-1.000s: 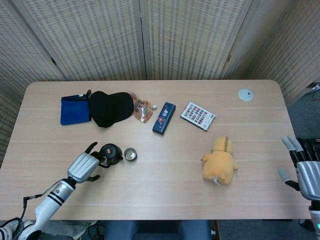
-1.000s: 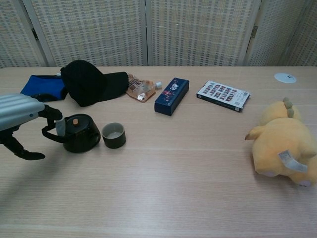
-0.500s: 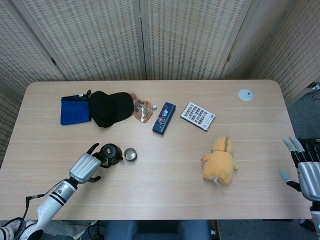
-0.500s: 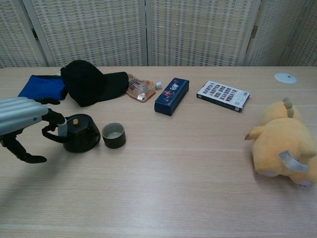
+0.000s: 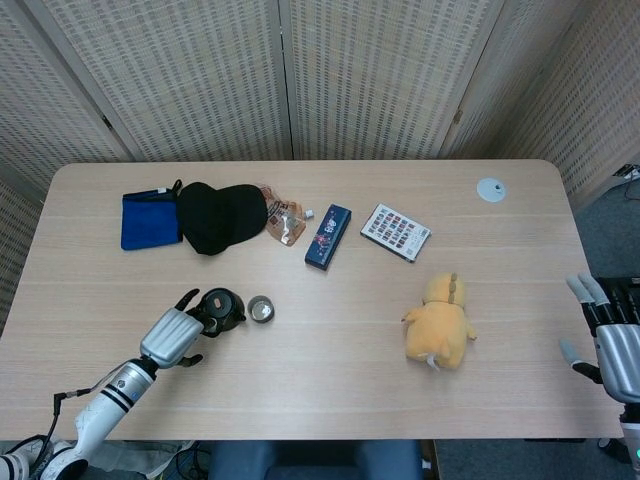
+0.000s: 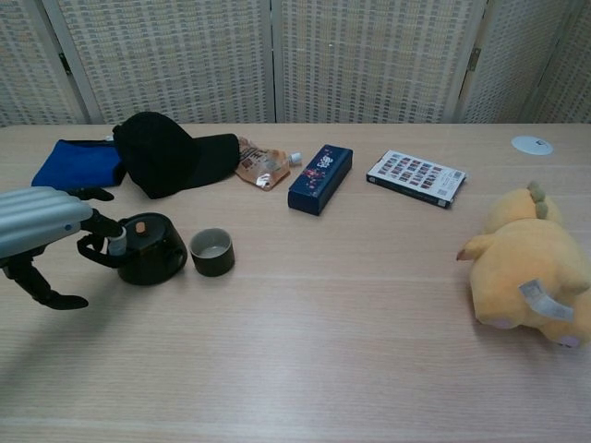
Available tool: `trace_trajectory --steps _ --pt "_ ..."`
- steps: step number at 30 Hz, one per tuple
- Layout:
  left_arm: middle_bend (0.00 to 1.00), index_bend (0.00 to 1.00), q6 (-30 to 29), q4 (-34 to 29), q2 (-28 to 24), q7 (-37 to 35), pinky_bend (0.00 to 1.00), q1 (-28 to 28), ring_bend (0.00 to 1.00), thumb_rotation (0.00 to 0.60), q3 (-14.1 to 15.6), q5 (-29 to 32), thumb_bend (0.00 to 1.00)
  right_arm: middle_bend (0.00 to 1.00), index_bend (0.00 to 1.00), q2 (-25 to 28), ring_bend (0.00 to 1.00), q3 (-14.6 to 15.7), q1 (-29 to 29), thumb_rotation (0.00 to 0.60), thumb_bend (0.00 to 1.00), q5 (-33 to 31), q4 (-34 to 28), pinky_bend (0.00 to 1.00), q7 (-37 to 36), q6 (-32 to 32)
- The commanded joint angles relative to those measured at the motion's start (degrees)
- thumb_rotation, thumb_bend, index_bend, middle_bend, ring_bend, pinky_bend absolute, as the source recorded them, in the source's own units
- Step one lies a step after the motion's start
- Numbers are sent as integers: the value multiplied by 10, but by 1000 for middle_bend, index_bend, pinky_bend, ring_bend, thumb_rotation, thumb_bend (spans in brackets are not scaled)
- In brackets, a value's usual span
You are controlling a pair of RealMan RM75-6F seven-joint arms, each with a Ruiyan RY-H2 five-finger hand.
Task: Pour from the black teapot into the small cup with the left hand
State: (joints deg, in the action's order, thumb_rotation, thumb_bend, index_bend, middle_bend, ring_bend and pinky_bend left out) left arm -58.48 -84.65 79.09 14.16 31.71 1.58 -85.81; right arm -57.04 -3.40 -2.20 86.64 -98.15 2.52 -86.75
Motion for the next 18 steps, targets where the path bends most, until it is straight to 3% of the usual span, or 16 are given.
trace_trajectory --steps 1,18 --pt "408 448 -1 2 2 1 0 0 380 600 0 0 212 41 0 0 0 0 0 600 289 0 0 11 1 1" --pt "430 455 12 10 10 2 0 2 392 600 6 3 212 42 0 -1 0 0 1 600 290 -3 1 11 2 2"
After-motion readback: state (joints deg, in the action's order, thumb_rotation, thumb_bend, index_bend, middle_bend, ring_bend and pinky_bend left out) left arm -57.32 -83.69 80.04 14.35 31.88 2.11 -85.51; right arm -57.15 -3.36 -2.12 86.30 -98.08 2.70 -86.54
